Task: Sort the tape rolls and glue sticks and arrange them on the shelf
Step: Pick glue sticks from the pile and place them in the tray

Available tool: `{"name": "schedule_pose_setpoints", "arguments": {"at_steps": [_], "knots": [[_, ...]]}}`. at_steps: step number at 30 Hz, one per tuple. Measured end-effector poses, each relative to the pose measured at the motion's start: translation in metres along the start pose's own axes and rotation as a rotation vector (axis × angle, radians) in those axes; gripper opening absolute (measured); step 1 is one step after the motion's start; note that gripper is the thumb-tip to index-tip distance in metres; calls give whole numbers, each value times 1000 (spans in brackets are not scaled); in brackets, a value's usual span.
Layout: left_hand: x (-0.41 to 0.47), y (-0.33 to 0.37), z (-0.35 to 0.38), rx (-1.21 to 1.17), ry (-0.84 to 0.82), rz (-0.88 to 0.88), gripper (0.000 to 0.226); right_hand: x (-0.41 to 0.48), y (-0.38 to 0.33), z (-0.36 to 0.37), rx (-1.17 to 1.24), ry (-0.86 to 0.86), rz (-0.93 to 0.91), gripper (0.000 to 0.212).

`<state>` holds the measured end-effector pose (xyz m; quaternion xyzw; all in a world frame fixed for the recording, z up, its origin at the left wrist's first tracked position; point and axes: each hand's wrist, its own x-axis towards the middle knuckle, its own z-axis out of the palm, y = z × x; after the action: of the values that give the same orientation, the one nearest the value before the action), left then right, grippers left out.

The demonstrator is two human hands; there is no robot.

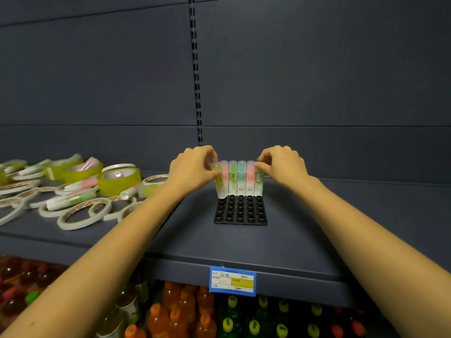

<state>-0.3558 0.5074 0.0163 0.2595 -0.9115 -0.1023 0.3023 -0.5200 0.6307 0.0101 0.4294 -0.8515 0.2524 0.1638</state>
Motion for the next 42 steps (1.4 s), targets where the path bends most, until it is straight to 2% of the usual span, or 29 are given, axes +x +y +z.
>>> {"name": "schedule_pose_setpoints", "arguments": {"at_steps": [6,9,16,23,28,31,35,42], "knots": [[5,-3,6,21,-4,-17,23,3,-4,-10,-82,-65,-23,44],[8,-3,8,20,-12,-16,24,3,-4,-13,-53,-8,-20,48],[15,-1,18,45,-13,13,27,4,-14,-14,-32,104,-124,46],[18,-1,23,278,23,162,37,6,-24,-8,-47,119,-165,43],[13,-11,16,292,-69,182,46,5,-40,-5,-31,116,-217,29],[4,-30,2,282,-47,151,47,7,-60,-4,-42,99,-269,25],[-9,-71,-29,317,31,66,35,8,-102,5,-12,74,-320,24],[-33,-168,-89,337,105,-62,30,3,-187,50,2,-39,-315,24]]}}
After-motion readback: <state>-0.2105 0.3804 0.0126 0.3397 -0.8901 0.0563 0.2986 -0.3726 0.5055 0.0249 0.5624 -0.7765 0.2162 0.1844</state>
